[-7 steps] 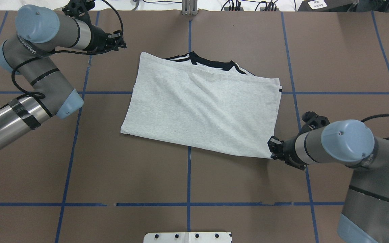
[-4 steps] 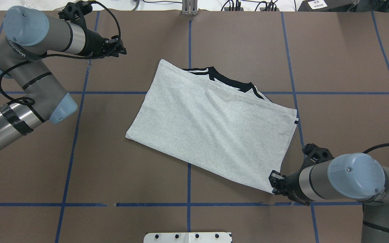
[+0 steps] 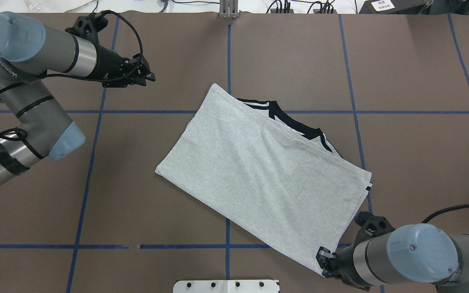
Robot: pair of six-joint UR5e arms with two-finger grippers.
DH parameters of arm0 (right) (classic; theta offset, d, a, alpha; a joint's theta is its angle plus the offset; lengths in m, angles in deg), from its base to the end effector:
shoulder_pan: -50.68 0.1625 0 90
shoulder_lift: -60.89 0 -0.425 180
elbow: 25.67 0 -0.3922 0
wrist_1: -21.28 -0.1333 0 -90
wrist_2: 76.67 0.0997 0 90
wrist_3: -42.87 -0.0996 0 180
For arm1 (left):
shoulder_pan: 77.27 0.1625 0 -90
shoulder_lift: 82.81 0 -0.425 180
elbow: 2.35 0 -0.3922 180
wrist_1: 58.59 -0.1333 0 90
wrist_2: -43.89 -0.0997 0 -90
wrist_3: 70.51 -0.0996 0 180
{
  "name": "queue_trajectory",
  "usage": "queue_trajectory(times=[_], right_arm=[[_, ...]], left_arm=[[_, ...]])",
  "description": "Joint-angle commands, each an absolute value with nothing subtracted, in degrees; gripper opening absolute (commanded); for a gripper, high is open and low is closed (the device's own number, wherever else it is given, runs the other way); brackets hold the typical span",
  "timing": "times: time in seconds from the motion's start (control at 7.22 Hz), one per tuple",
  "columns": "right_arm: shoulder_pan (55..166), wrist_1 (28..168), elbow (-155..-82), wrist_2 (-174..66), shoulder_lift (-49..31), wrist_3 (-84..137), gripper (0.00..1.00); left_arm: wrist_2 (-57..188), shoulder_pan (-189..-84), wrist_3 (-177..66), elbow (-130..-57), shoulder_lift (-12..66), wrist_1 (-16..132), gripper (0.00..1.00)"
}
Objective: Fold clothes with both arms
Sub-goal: 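Lower the left gripper to the shirt's near edge while the right gripper holds the corner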
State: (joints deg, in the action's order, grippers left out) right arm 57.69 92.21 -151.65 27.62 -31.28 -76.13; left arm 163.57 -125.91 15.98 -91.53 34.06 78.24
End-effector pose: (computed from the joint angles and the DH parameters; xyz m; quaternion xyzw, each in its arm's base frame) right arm -0.4303 -0.1624 0.3477 -0.1936 -0.4125 0.2219 0.8621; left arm 0.3708 -0.5482 0.2996 0.0673 0.6063 -0.1579 0.7765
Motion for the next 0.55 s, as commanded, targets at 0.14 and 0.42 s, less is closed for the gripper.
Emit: queue_trajectory(times=[0.14,0.42], right_arm=[[50.0,92.21,-153.73,28.62,-32.01,-81.4,0.0],[49.19,92.29,-153.99,28.62,-32.1,-81.76,0.15]], left_arm=[[163.16,-118.25,32.05,-99.01,29.78,78.08,0.65],[161.23,-112.71,32.93,-102.7,25.93,78.08,0.96]])
